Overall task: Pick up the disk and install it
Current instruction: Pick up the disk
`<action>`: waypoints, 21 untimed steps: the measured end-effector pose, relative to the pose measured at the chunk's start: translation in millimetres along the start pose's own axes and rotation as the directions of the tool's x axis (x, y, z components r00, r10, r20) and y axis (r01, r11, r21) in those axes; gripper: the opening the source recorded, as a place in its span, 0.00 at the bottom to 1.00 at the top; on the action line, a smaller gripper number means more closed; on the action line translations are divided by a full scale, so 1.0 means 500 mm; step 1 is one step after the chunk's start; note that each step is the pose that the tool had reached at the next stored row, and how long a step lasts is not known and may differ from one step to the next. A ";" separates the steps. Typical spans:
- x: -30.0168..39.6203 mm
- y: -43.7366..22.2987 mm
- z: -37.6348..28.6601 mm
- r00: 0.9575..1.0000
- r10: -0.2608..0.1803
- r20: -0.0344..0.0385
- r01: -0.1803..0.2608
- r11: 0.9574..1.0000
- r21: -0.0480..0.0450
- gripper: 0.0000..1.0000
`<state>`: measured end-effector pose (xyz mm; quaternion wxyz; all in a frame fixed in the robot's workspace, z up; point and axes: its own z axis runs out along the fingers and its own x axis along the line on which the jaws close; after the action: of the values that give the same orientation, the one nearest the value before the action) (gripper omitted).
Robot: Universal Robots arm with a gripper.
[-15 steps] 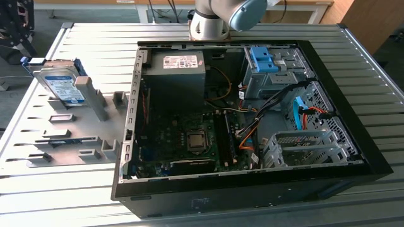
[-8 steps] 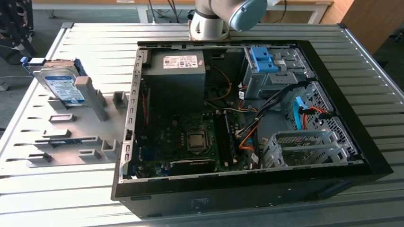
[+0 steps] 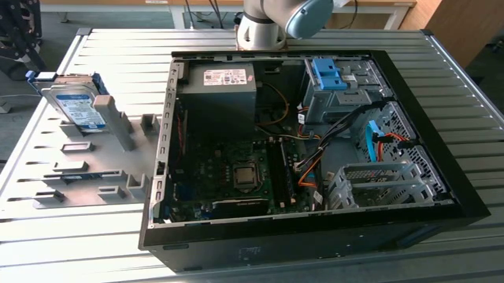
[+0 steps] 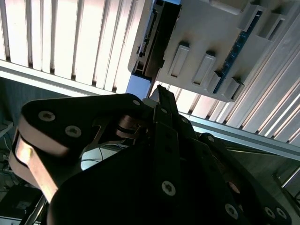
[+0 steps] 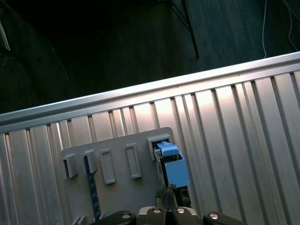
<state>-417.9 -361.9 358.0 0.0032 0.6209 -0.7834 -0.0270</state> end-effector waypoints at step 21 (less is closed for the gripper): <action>0.000 0.000 0.000 1.000 -0.007 0.000 0.007 1.000 0.000 0.37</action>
<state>-417.8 -361.9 357.9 0.0033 0.6236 -0.7813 -0.0270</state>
